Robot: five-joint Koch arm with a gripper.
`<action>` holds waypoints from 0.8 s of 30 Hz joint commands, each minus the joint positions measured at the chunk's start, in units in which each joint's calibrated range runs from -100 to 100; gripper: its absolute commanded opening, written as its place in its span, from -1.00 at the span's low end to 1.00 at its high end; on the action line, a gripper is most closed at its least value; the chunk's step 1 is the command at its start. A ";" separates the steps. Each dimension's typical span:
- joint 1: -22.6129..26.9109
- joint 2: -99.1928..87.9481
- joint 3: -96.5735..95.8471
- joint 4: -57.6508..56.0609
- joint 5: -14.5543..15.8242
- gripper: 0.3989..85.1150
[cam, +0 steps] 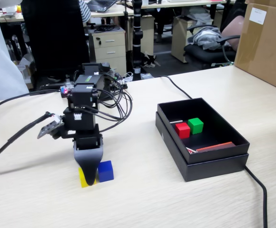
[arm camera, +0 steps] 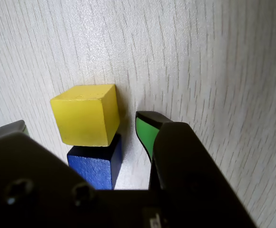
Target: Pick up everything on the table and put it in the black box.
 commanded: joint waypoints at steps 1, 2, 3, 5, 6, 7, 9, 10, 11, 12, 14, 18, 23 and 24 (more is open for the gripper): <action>-0.15 -1.57 4.09 1.83 0.10 0.04; -0.29 -1.34 4.45 1.83 0.10 0.00; -0.54 -0.99 5.00 1.83 0.10 -0.01; -0.73 -0.99 5.00 1.83 0.05 -0.01; -0.78 -0.99 5.00 1.83 0.05 -0.01; -0.83 -0.99 4.91 1.83 0.05 -0.01; -0.98 -0.99 4.82 1.83 0.00 -0.01; -1.03 -0.99 4.64 1.83 0.00 -0.02; -1.07 -0.88 4.91 1.83 -0.05 -0.22; -1.07 -0.88 5.00 1.83 -0.05 -0.33; -1.12 -0.76 5.00 1.83 -0.05 -0.56; -1.37 -0.31 4.36 1.83 0.00 -0.85; -2.39 -19.35 -5.06 -1.62 0.98 -0.85; -2.25 -28.30 -10.23 -1.62 1.03 -0.85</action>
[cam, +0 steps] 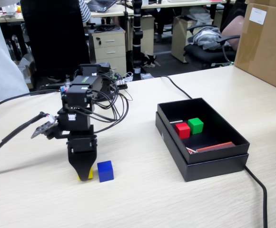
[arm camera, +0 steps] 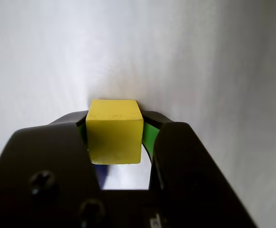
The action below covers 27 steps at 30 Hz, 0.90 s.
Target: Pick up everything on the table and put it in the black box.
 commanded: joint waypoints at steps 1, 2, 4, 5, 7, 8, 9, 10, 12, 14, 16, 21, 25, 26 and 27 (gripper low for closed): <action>0.05 -31.09 -9.29 -1.78 0.93 -0.85; 0.73 -37.40 -12.46 -1.78 1.03 -0.85; 3.17 -49.22 -18.09 -1.78 1.76 -0.85; 4.79 -53.81 -19.81 -1.78 2.34 -0.85; 8.35 -58.97 -21.17 -1.95 4.05 -0.85; 10.45 -60.92 -21.53 -2.12 5.23 -0.85; 12.65 -61.61 -21.53 -2.21 6.45 -0.85; 14.90 -61.61 -21.35 -2.21 7.67 -0.85; 18.80 -59.31 -19.99 -2.21 10.01 -0.85; 22.91 -51.17 -16.63 -2.21 12.50 -0.84; 25.64 -40.38 -12.28 -2.21 14.02 -0.84; 28.47 -22.25 0.32 -2.21 15.04 -0.84; 30.23 -16.97 2.31 -2.21 16.31 -0.83; 30.48 -16.28 2.40 -2.21 16.51 -0.83; 30.53 -14.22 2.31 -2.21 16.80 -0.82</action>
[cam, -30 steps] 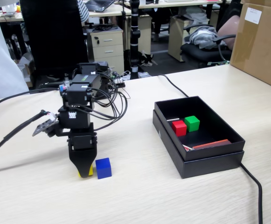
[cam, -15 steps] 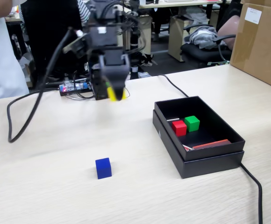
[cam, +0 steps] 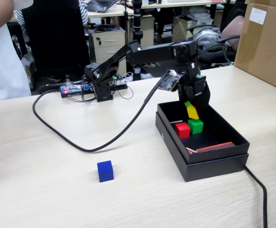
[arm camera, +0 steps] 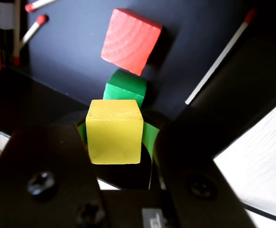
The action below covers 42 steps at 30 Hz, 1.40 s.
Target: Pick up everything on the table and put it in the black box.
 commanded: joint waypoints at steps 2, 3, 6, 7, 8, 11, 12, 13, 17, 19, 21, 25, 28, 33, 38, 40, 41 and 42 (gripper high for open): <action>0.10 -0.04 4.24 0.12 0.63 -0.58; 0.05 -0.15 4.15 0.12 0.63 -0.53; -0.39 -2.33 2.79 -0.66 0.59 -0.25; -0.63 -4.28 1.79 -0.92 0.59 -0.15; -1.07 -8.64 0.16 -2.04 0.54 -0.05; -3.08 -19.77 -3.11 -3.17 0.05 -0.02; -4.35 -23.79 -4.10 -3.43 -0.63 -0.02; -5.91 -27.81 -5.37 -3.43 -1.42 -0.03; -14.36 -34.92 -9.73 -3.51 -6.35 -0.01; -17.97 -34.81 -11.09 -3.43 -8.74 0.07; -20.66 -31.48 -10.18 -3.25 -10.40 0.07; -24.22 -18.28 -3.02 -3.25 -12.31 0.07; -25.20 -9.56 1.43 -3.25 -12.65 0.07; -25.35 2.49 6.14 -3.17 -12.70 0.07; -25.45 7.42 8.23 -2.56 -12.84 0.06; -25.64 8.45 8.77 -1.96 -13.04 0.06; -25.84 10.06 10.04 -1.44 -13.33 0.06; -25.89 10.63 10.04 -1.27 -13.43 0.05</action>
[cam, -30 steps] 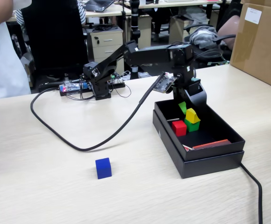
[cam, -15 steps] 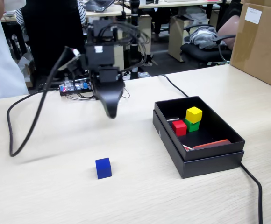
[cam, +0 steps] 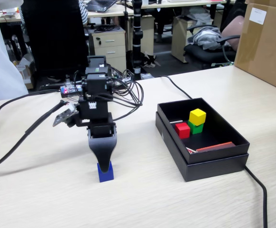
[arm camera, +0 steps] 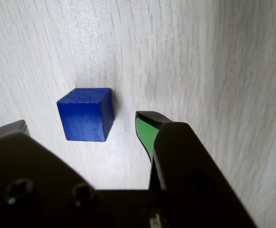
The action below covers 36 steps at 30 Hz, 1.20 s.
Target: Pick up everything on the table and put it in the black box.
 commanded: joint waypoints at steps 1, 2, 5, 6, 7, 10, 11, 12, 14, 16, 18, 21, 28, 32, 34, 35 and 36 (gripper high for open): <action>-0.39 0.09 5.84 0.76 -1.07 0.05; -0.39 0.55 5.84 0.93 -1.66 0.00; -0.39 1.12 5.93 2.22 -1.76 -0.27; -0.39 1.47 5.93 2.48 -1.71 -0.36; -0.39 1.92 5.93 2.57 -1.71 -0.42; -0.49 3.07 6.47 2.57 -1.47 -0.76; -0.54 3.07 6.38 2.57 -1.42 -0.82; -0.59 2.61 6.20 2.48 -1.22 -0.85; -0.54 -1.40 4.48 1.79 -0.93 -0.85; 0.29 -12.30 0.13 0.41 -0.10 -0.85; 2.00 -23.43 -3.68 -1.06 0.73 -0.85; 6.15 -36.97 -7.40 -2.01 2.30 -0.85; 17.14 -42.71 -8.39 -3.13 8.01 -0.85; 20.07 -36.17 -7.85 -3.13 10.11 -0.85; 20.76 -32.50 -7.76 -3.13 10.65 -0.85; 20.95 -30.55 -7.67 -3.13 10.99 -0.85; 21.00 -29.17 -7.67 -3.13 11.18 -0.85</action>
